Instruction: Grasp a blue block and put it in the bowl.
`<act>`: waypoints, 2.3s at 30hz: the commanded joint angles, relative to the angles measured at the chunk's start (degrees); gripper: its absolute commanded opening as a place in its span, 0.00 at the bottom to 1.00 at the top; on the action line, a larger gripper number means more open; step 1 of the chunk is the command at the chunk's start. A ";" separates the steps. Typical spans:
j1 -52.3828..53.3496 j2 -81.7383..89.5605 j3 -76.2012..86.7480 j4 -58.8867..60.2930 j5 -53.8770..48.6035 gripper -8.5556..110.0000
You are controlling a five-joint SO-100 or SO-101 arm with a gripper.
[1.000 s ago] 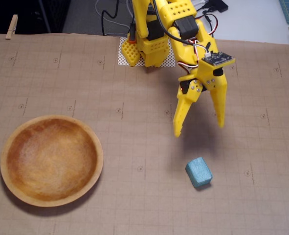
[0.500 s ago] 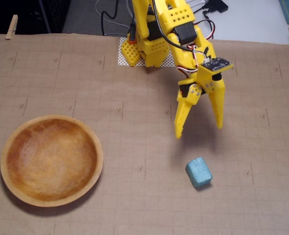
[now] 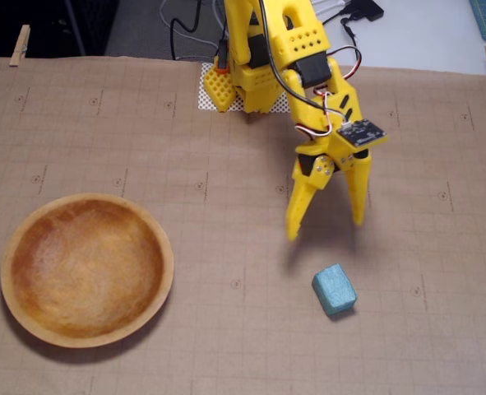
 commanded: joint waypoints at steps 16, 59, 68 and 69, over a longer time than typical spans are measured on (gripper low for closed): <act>0.18 -6.68 -4.48 -4.83 0.44 0.43; 3.96 -33.05 -13.62 -29.36 4.48 0.43; 3.52 -33.93 -16.44 -29.27 4.39 0.43; 3.52 -34.01 -16.70 -29.00 4.39 0.43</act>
